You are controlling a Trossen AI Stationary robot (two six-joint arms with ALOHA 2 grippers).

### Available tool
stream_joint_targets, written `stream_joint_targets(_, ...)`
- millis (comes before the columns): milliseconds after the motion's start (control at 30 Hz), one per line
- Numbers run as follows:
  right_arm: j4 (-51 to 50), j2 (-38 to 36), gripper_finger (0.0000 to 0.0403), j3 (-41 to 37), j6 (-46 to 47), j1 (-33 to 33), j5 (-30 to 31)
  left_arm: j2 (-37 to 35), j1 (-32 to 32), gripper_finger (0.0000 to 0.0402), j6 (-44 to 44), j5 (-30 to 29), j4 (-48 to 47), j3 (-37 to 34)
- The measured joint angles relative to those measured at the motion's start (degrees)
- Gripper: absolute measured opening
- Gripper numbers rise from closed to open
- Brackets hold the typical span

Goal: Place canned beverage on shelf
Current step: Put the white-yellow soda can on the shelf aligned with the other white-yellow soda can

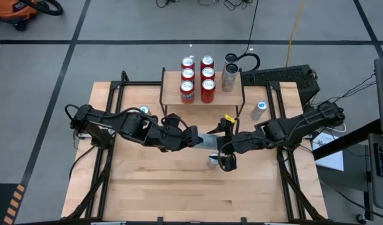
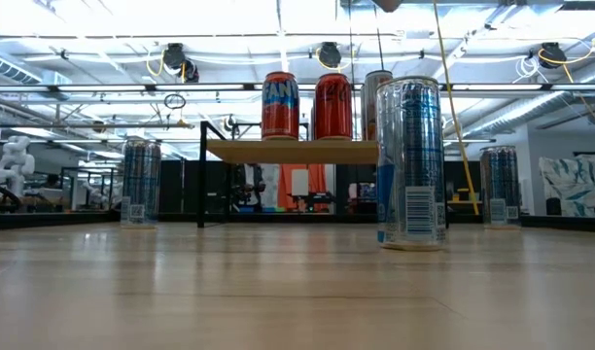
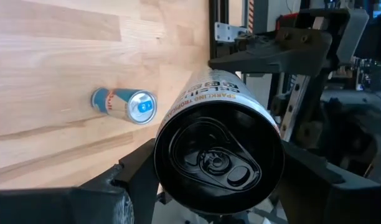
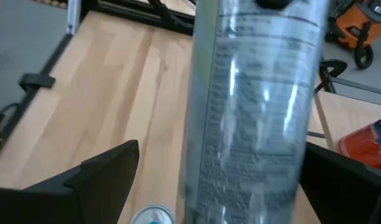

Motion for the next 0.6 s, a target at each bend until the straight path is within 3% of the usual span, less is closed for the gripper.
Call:
stream_joint_targets(300,0.7,1.0,0.0385,0.0,-3.0,0.0,0.4,1.9,0.2,0.0250,0.0,-0.1,2.5,0.0)
stream_joint_targets(600,0.6,1.0,0.0280,0.0,-3.2,-0.1,1.2,2.2,0.2,0.0250,0.3,0.8,2.7,0.0)
